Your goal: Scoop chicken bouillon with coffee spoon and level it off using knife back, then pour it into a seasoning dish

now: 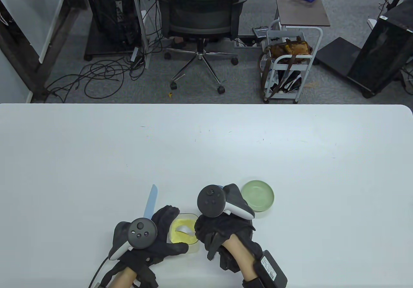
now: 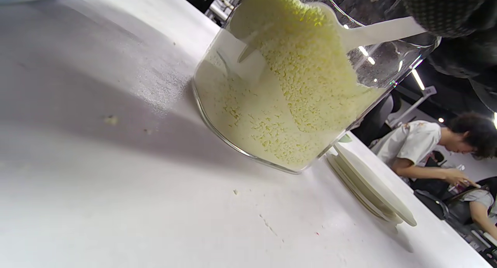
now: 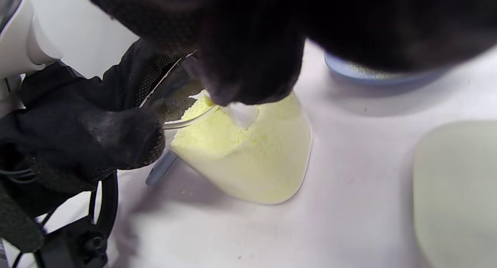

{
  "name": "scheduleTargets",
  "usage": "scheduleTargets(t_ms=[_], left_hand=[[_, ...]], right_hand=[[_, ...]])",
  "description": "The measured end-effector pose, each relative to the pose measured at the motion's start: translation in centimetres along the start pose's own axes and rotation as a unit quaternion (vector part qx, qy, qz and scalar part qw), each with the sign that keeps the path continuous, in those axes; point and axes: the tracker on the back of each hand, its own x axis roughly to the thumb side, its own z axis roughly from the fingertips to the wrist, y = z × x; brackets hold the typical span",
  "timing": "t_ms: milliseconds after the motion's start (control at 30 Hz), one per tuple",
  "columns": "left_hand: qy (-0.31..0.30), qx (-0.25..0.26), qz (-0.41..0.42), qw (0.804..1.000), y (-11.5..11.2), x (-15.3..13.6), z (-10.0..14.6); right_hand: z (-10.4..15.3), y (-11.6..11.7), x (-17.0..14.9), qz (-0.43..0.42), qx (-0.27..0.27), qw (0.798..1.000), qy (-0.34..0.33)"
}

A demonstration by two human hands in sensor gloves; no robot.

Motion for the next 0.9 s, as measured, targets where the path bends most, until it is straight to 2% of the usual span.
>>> scheduleTargets(t_ms=[233, 300, 400, 533, 900], left_hand=[[0.002, -0.004, 0.001, 1.000, 0.0, 0.0, 0.0], [0.001, -0.005, 0.000, 1.000, 0.0, 0.0, 0.0], [0.002, -0.006, 0.000, 1.000, 0.0, 0.0, 0.0], [0.003, -0.007, 0.000, 1.000, 0.0, 0.0, 0.0], [0.000, 0.004, -0.014, 1.000, 0.3, 0.2, 0.4]], right_hand=[[0.0, 1.1, -1.8, -0.073, -0.005, 0.997, 0.003], [-0.1, 1.7, -3.0, -0.089, 0.017, 0.996, 0.004], [-0.3, 2.6, -4.6, -0.156, 0.018, 0.987, -0.014], [0.0, 3.3, -6.1, -0.229, -0.003, 0.973, -0.034], [1.7, 3.2, -8.3, -0.295, -0.055, 0.952, -0.060]])
